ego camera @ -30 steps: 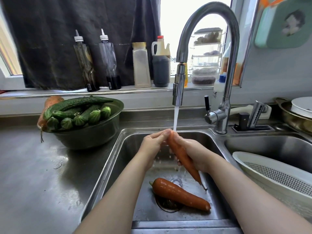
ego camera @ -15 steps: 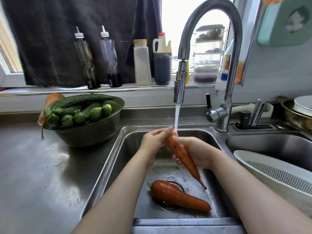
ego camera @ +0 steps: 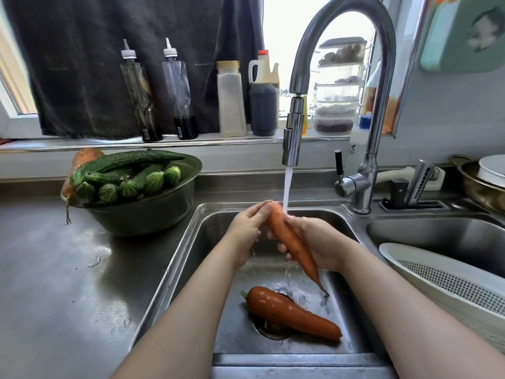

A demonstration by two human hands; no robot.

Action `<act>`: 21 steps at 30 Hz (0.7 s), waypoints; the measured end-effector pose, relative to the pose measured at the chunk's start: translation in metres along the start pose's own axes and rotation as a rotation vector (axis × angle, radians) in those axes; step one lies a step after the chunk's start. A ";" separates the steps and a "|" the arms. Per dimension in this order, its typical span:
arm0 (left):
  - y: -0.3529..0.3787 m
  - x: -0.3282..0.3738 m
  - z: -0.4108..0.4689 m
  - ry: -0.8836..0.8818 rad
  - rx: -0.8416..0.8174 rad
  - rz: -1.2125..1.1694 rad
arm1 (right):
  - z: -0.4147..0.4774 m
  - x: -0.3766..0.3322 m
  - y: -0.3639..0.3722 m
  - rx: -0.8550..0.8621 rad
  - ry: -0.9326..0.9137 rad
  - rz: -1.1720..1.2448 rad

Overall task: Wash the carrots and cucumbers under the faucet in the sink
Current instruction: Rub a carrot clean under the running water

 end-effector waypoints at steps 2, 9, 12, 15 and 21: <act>0.001 0.000 0.000 0.020 0.039 -0.016 | -0.001 0.000 -0.001 -0.082 0.003 0.001; 0.004 -0.003 0.000 0.019 -0.017 -0.003 | 0.000 0.001 0.004 0.096 0.033 -0.207; 0.001 -0.003 0.003 0.021 -0.035 -0.013 | 0.003 0.005 0.001 0.079 0.047 -0.144; 0.000 -0.001 0.004 0.008 0.007 -0.111 | 0.001 0.004 -0.001 -0.124 0.013 0.082; -0.006 0.000 0.005 -0.026 -0.108 -0.130 | 0.003 0.006 0.007 -0.027 0.033 0.011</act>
Point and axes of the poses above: each hand's wrist, its own z-axis towards the middle knuckle, its own y-axis out of the palm, x = y × z, the point moved 1 cm from there along z, towards the middle knuckle, and after that the axes turned 5 degrees about -z, right-handed, at the moved point
